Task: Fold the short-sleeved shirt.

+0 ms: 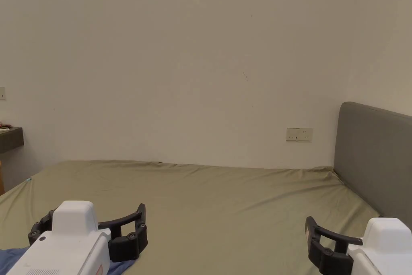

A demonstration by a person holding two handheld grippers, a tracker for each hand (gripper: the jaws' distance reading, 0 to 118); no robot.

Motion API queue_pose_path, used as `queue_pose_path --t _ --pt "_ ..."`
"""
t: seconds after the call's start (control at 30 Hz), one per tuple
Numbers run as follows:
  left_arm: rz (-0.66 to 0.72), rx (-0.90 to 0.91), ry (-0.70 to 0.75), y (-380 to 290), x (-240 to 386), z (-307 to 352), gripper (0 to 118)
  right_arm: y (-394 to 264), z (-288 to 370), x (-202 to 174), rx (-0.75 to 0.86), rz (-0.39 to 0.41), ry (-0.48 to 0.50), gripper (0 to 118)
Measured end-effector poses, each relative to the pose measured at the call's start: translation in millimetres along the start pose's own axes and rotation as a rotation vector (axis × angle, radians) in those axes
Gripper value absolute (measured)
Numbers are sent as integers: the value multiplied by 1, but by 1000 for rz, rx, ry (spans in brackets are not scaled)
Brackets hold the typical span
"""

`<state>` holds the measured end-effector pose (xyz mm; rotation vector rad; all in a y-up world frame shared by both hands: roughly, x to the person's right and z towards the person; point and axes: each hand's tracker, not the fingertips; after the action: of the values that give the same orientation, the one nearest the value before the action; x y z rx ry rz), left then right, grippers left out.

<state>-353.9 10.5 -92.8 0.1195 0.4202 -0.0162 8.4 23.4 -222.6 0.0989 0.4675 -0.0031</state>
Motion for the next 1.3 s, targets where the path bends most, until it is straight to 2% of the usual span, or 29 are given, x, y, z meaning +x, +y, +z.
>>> queue_pose_path --t 0.13,0.3,0.67,0.9,1.3 --pt "22 -19 -26 1 0 0 118 -1 0 4 9 4 -5 118" --pt "-7 0 -5 -1 2 3 118 -5 -5 13 -8 -31 10 118" --pt "0 6 5 2 0 3 118 -6 -7 17 7 1 22 118" --pt "-9 12 -2 2 2 3 118 -2 0 1 3 10 25 118" --pt "-24 8 -11 0 4 2 118 -2 -2 4 -9 -2 23 118"
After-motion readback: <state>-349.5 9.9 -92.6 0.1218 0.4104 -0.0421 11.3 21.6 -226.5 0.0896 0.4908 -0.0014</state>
